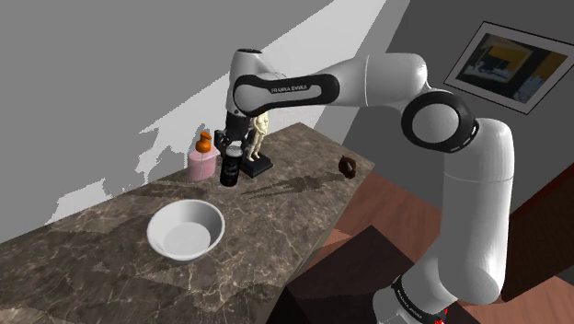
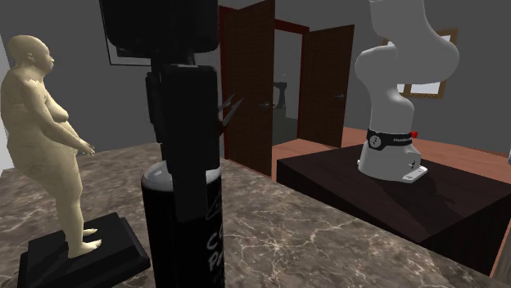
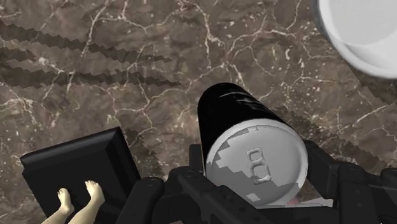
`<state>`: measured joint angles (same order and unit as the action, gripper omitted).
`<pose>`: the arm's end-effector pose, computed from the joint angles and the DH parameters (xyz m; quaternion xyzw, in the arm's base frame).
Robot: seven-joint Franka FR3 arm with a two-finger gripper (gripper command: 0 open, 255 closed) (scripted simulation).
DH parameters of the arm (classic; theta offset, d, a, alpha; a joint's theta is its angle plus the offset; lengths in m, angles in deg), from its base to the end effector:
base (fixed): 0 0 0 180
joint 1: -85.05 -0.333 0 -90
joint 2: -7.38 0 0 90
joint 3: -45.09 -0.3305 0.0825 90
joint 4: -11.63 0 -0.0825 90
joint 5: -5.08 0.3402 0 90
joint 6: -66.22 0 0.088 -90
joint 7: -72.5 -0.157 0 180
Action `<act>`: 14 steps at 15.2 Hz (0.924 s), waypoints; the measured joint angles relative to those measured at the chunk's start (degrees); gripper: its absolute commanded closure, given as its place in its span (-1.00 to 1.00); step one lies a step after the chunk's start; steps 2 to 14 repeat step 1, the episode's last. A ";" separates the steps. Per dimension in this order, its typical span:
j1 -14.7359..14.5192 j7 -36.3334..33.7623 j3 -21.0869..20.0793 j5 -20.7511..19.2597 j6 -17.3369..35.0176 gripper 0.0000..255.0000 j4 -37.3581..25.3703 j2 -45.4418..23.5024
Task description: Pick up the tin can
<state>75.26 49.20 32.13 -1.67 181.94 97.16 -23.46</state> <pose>0.6288 0.2263 0.3460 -1.0000 -0.0052 0.0004 0.0047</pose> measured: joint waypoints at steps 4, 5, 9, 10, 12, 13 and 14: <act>0.04 0.07 -0.03 0.06 -0.41 1.00 -0.19 0.23; 0.04 0.07 -0.03 0.06 -0.41 1.00 -0.19 0.23; 0.04 0.07 -0.03 0.06 -0.41 1.00 -0.19 0.23; 0.04 0.07 -0.03 0.06 -0.41 1.00 -0.19 0.23; 0.04 0.07 -0.03 0.06 -0.41 1.00 -0.19 0.23; 0.04 0.07 -0.03 0.06 -0.41 1.00 -0.19 0.23; 0.04 0.07 -0.03 0.06 -0.41 1.00 -0.19 0.23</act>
